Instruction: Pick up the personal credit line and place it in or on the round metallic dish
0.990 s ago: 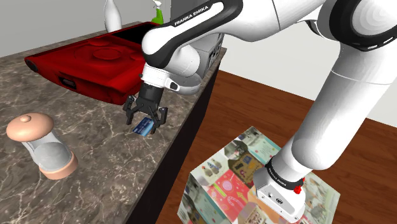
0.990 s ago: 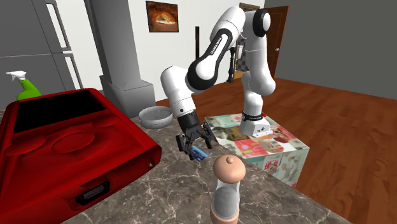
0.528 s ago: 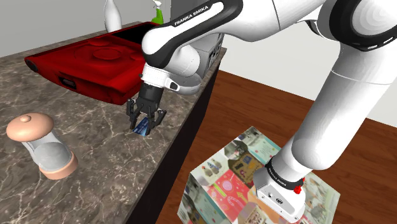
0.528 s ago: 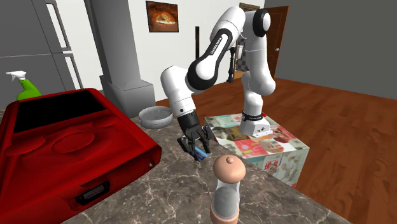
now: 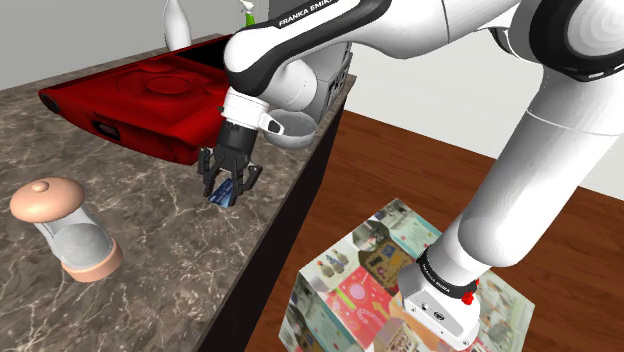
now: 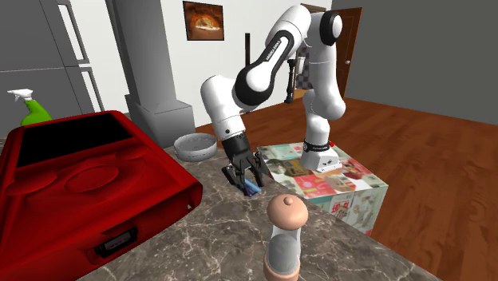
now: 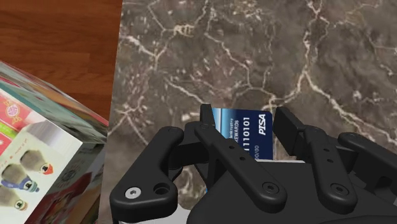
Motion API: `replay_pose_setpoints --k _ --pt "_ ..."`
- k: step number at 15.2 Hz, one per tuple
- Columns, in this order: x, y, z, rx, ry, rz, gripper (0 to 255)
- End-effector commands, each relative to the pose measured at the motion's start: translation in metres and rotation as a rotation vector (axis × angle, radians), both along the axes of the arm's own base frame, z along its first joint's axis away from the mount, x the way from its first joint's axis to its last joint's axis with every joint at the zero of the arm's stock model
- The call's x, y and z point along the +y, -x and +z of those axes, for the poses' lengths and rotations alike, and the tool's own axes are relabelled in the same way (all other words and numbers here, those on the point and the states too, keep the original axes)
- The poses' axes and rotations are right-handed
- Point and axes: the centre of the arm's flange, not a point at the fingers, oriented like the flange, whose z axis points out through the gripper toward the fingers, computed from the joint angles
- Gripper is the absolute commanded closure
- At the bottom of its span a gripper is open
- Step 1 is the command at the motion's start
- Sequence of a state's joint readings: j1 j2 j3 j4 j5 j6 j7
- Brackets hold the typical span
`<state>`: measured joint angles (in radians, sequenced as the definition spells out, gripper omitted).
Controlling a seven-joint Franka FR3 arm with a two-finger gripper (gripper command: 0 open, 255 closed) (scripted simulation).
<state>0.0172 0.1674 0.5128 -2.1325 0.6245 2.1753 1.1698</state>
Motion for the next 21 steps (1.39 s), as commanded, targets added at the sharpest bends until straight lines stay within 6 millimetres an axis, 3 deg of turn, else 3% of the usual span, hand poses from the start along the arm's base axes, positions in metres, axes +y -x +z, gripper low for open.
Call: replay_pose_setpoints --k 1,18,21 --pt "0.001 0.001 0.011 0.000 0.000 0.000 255" --pt "0.001 0.001 0.100 0.000 0.000 0.000 255" --pt "-0.034 -0.018 0.102 0.000 0.000 0.000 255"
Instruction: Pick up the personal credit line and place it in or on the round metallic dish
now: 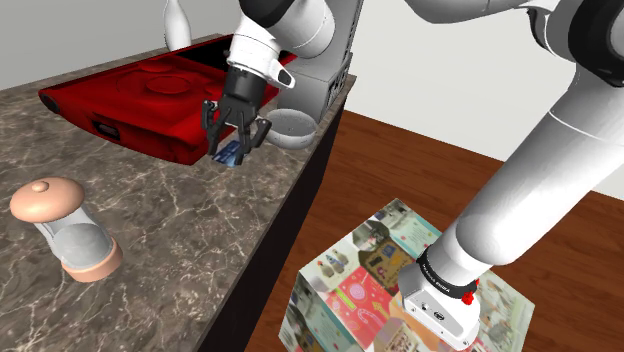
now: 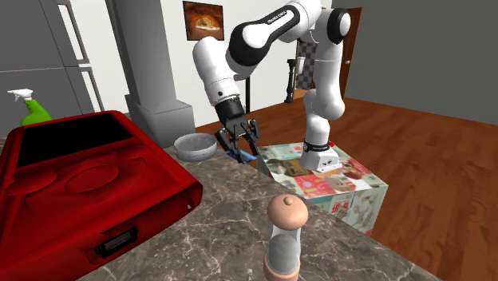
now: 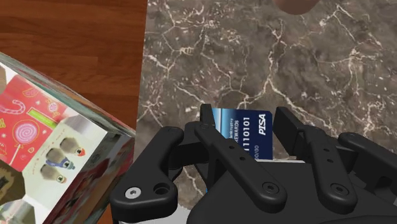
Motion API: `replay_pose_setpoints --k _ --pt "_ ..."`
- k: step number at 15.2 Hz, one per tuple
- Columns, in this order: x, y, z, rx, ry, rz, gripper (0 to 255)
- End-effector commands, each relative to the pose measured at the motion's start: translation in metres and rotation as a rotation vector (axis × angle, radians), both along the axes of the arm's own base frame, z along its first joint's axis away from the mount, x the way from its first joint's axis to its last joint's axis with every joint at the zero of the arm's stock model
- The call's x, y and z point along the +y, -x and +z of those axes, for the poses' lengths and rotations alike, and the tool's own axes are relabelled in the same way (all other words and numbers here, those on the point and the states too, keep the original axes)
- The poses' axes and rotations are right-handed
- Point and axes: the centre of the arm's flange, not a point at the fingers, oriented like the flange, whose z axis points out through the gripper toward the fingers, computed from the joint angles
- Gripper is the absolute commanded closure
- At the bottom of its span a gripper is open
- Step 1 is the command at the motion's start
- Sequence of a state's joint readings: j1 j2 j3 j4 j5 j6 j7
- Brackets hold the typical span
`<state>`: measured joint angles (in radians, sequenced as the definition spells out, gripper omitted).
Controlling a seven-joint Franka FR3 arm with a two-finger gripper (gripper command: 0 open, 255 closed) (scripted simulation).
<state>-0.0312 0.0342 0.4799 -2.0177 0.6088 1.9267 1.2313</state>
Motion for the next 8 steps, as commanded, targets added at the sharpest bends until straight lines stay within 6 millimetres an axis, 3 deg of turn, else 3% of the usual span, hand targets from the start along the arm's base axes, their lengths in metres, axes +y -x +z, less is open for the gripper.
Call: replay_pose_setpoints --k 1,8 --pt "-0.023 -0.013 0.003 0.000 0.000 0.001 255" --pt "-0.105 -0.055 0.008 0.000 0.000 0.001 255"
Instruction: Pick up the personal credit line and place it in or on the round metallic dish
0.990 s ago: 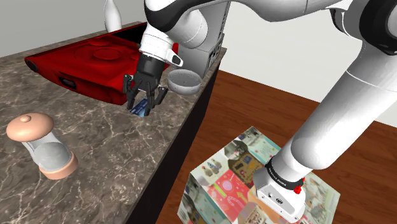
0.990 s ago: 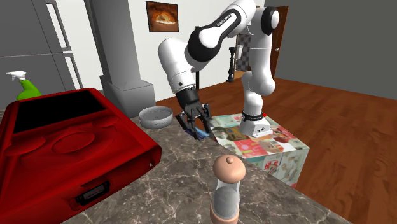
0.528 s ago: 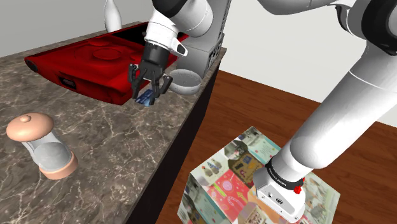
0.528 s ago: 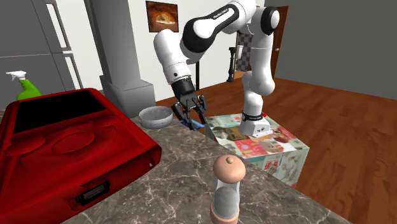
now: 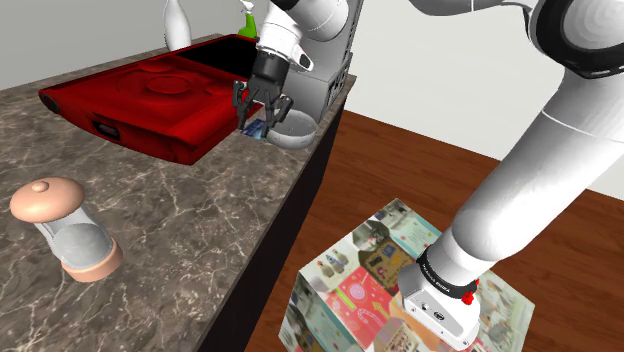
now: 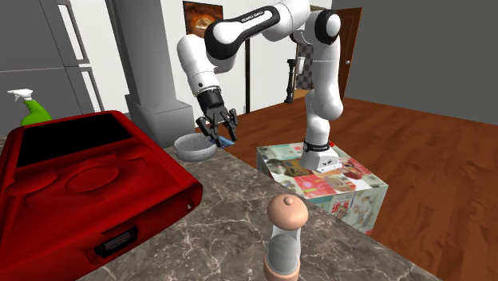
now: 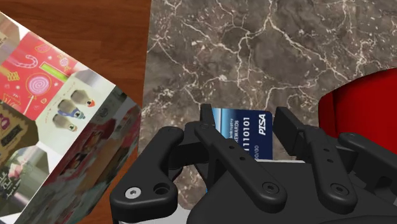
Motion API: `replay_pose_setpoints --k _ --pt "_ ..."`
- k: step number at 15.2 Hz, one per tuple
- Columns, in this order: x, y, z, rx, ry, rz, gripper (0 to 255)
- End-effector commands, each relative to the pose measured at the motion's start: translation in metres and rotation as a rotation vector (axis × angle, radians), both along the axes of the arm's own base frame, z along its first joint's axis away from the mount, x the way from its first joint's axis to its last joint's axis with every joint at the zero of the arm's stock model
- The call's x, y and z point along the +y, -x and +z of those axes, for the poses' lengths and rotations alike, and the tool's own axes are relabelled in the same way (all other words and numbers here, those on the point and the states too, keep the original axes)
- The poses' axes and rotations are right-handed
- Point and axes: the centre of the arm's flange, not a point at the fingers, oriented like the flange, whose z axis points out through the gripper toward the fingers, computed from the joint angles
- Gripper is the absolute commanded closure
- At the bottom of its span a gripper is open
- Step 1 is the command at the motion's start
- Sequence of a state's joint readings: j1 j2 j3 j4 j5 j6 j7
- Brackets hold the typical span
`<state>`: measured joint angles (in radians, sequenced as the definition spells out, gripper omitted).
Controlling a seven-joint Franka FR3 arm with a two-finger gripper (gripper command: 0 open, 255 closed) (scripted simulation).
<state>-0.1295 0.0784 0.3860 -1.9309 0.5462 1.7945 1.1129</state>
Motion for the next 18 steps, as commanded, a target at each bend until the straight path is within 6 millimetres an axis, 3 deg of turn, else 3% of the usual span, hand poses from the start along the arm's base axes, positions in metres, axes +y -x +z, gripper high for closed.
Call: replay_pose_setpoints --k 1,15,18 --pt "-0.024 -0.012 0.001 0.000 0.001 0.001 255" --pt "-0.186 -0.097 0.011 0.000 0.001 0.001 255" --pt "-0.186 -0.097 -0.005 0.000 0.001 0.001 255"
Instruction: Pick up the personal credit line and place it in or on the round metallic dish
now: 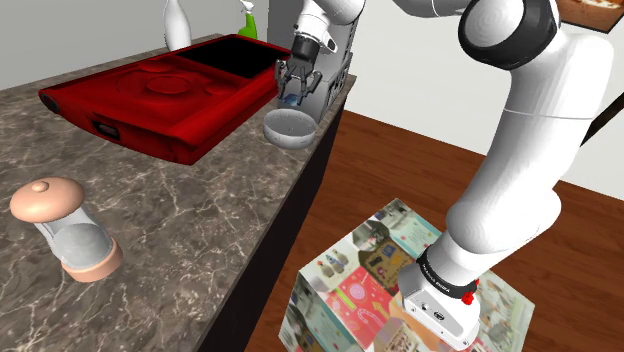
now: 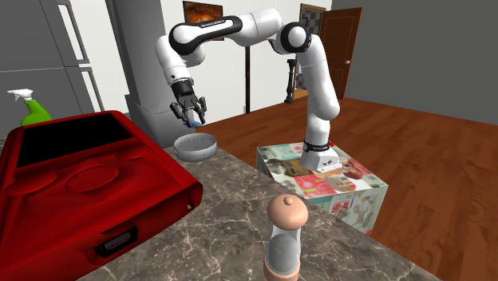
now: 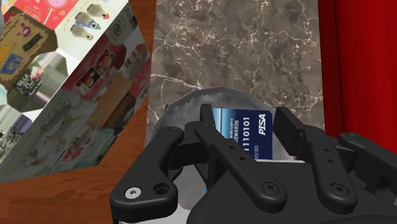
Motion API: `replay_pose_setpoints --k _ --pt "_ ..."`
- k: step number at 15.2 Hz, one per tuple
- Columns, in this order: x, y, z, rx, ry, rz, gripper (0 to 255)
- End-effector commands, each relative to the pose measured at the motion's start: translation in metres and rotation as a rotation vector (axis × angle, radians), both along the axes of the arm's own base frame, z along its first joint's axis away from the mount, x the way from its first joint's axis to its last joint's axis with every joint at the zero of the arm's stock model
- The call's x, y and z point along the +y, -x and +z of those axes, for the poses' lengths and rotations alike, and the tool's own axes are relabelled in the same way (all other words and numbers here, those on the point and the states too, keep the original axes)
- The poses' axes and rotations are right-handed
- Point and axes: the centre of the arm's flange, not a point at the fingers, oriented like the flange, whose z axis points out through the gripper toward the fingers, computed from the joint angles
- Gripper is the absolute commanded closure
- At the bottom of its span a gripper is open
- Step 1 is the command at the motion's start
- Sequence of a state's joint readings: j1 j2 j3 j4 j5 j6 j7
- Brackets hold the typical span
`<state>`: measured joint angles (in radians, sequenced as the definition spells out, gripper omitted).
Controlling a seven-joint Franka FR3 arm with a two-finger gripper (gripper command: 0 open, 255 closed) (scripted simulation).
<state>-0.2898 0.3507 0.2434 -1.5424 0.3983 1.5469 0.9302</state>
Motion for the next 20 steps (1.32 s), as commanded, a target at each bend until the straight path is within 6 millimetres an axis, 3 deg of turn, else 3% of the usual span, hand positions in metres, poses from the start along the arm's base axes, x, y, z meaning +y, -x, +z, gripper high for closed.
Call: replay_pose_setpoints --k 1,13,20 --pt "-0.001 0.000 -0.010 0.000 0.000 0.001 255" --pt "-0.001 0.000 -0.073 0.000 0.000 0.001 255" --pt "-0.001 0.000 -0.076 0.000 0.000 0.001 255"
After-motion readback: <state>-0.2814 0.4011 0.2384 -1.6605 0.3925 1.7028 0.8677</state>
